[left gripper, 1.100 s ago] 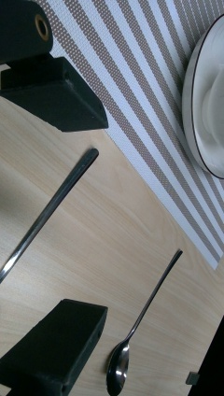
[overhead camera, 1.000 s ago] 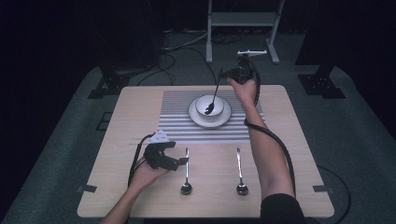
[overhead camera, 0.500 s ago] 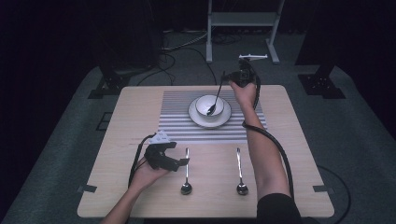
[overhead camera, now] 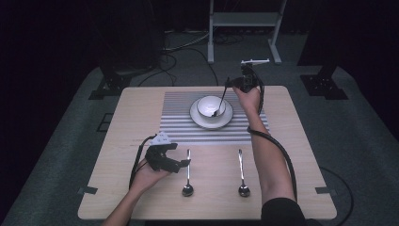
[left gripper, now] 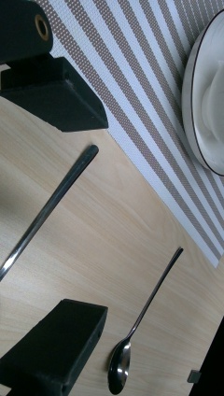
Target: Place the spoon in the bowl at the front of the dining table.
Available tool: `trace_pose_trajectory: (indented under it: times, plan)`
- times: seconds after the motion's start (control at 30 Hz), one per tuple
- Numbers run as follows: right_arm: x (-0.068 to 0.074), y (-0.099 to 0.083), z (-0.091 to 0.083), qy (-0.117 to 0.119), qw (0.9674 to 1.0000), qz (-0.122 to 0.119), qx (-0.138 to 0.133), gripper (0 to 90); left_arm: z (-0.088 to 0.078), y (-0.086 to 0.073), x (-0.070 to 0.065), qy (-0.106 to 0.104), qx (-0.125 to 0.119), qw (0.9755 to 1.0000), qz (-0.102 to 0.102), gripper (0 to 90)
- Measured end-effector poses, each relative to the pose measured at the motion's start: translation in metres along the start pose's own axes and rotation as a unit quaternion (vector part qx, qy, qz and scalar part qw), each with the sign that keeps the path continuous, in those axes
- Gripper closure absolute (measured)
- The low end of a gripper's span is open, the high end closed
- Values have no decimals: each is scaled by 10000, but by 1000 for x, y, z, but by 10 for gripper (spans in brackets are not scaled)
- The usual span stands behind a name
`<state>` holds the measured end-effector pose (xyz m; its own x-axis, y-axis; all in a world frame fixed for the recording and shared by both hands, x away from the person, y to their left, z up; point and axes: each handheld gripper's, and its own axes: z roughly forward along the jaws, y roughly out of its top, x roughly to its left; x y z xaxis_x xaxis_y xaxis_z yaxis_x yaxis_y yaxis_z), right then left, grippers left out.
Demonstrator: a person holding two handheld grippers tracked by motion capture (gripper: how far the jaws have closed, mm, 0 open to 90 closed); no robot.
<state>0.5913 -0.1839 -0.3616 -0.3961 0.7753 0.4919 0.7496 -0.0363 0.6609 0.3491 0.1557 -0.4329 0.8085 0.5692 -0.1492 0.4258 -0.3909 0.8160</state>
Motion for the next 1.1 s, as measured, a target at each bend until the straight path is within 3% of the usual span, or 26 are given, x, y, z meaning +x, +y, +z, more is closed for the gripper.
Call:
trace_pose_trajectory:
  times: [0.63, 1.1]
  plan:
    - [-28, -16, -14, -146, 9997, 67, 193, 837, 2, 2, 3, 22, -21, 10000, -13, 84]
    - [-32, -32, -13, -106, 9992, 66, 387, 647, -2, 0, 3, 73, -7, 10000, -41, 84]
